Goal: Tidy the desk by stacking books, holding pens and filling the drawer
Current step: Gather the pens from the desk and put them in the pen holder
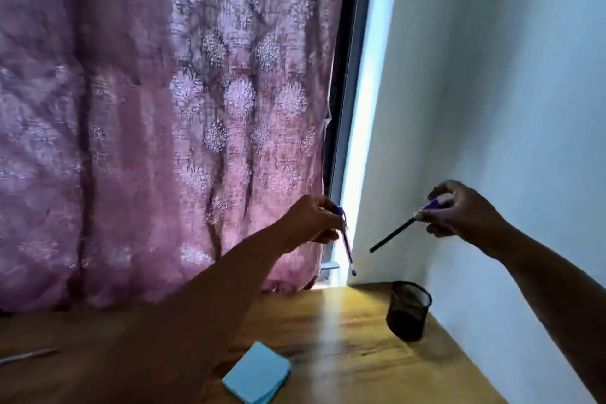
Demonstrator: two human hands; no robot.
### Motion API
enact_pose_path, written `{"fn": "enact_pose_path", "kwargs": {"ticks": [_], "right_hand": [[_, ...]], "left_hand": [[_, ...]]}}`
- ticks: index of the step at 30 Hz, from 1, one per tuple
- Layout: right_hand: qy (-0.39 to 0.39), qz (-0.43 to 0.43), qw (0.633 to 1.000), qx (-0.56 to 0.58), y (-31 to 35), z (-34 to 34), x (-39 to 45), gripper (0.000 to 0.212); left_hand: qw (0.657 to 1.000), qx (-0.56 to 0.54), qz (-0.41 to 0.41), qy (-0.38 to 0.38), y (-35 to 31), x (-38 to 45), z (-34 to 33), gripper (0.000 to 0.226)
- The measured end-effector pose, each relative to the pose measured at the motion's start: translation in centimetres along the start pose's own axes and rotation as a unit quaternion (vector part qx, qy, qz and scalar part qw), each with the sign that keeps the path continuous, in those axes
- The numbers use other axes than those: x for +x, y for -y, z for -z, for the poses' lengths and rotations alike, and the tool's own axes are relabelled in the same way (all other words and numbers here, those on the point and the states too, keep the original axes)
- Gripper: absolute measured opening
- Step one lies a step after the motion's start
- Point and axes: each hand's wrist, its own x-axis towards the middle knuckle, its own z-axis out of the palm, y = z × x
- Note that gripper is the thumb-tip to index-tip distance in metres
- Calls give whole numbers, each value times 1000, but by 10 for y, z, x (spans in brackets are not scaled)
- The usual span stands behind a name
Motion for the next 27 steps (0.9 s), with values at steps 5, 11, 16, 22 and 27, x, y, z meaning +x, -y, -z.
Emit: {"fn": "enact_pose_path", "kwargs": {"ticks": [5, 11, 16, 22, 27], "right_hand": [[-85, -38, 987, -135, -81, 22, 47, 24], [-49, -55, 945, -318, -183, 12, 68, 21], [26, -61, 945, -321, -233, -8, 73, 39], [49, -80, 955, -280, -257, -24, 85, 49], [55, -91, 951, -290, -254, -26, 89, 64]], "left_hand": [[999, 29, 30, 3, 21, 90, -97, 21], [997, 22, 71, -18, 79, 141, -172, 12], [992, 66, 104, -9, 123, 153, -201, 15], [986, 116, 115, -13, 147, 164, -213, 15], [985, 141, 99, -30, 143, 163, -211, 44]]}}
